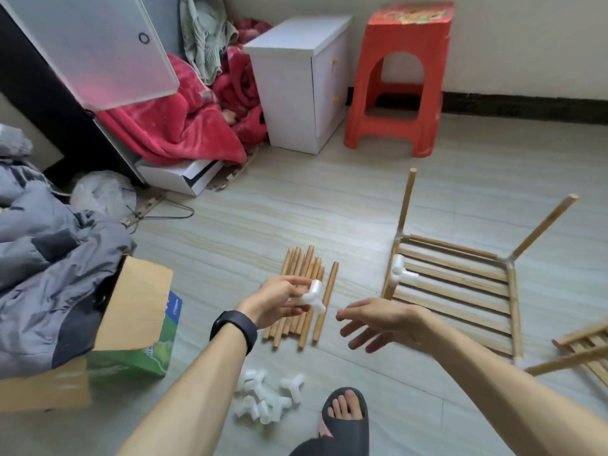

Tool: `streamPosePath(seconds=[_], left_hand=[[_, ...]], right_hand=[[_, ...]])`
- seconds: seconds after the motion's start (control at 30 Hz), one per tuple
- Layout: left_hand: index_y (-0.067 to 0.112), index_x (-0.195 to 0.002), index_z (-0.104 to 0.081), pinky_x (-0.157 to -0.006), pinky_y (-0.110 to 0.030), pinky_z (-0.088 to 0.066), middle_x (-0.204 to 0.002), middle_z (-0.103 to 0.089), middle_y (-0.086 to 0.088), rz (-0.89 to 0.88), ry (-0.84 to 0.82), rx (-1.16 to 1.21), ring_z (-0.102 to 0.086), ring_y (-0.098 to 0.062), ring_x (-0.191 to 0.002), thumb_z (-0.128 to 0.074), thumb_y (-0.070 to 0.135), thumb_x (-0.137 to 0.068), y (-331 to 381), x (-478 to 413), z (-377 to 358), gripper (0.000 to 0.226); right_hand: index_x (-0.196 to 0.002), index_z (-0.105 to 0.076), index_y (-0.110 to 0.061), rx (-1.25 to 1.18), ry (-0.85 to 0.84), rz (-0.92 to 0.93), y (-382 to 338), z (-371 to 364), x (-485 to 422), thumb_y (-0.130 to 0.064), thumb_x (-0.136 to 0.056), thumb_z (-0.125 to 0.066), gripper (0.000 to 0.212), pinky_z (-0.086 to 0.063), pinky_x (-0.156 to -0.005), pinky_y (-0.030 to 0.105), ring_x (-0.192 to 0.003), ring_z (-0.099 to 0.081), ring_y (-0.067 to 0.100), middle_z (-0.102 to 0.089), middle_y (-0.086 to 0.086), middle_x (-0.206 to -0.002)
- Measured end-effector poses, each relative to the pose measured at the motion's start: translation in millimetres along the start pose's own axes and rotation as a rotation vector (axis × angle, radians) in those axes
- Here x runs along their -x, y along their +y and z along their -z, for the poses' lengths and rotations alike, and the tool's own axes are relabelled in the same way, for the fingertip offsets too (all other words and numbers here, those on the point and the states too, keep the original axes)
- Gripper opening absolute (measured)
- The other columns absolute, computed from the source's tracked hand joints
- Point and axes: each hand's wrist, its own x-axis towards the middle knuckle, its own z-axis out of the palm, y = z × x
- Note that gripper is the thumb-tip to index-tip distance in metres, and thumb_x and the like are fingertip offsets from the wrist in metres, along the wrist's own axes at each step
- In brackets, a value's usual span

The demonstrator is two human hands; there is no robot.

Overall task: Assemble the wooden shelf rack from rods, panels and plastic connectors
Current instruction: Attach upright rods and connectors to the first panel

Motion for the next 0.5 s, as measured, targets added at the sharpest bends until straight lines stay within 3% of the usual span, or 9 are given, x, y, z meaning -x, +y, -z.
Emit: streamPosePath(seconds=[0.13, 0.27, 0.37, 0.5], left_hand=[[0.013, -0.122, -0.065, -0.065, -0.026, -0.058, -0.123, -0.066, -0.022, -0.184, -0.139, 0.093, -0.071, -0.022, -0.074, -0.047, -0.004, -0.100, 79.9, 47.8, -51.3, 0.033], [0.014, -0.122, -0.064, -0.057, -0.024, -0.054, -0.124, -0.064, -0.020, -0.337, -0.275, 0.161, -0.069, -0.019, -0.067, -0.045, -0.004, -0.100, 142.0, 82.2, -127.2, 0.034], [0.021, -0.125, -0.066, -0.065, -0.027, -0.053, -0.118, -0.071, -0.019, -0.404, -0.371, 0.130, -0.072, -0.022, -0.073, -0.045, -0.004, -0.100, 165.1, 96.5, -192.8, 0.041], [0.028, -0.125, -0.064, -0.069, -0.030, -0.053, -0.107, -0.077, -0.011, -0.449, -0.446, 0.013, -0.072, -0.020, -0.083, -0.050, -0.001, -0.097, 162.5, 103.3, -277.2, 0.042]], right_hand=[[-0.128, -0.060, -0.018, -0.119, 0.059, 0.201, -38.9, 25.8, 84.9, -0.043, -0.102, -0.057, 0.036, -0.058, -0.066, 0.029, -0.097, -0.076, 0.021, -0.074, 0.001, -0.118], [-0.121, -0.062, -0.012, -0.272, 0.342, 0.397, -37.5, 59.4, 161.8, -0.041, -0.105, -0.052, 0.034, -0.052, -0.056, 0.024, -0.070, -0.070, 0.012, -0.075, 0.001, -0.109], [-0.114, -0.068, -0.013, -0.418, 0.554, 0.476, -9.1, 82.9, 205.9, -0.041, -0.105, -0.052, 0.033, -0.046, -0.051, 0.020, -0.058, -0.062, 0.008, -0.073, 0.000, -0.098], [-0.108, -0.072, -0.021, -0.585, 0.779, 0.468, 46.5, 103.2, 244.5, -0.048, -0.101, -0.056, 0.033, -0.050, -0.056, 0.024, -0.068, -0.067, 0.010, -0.075, -0.003, -0.100]])
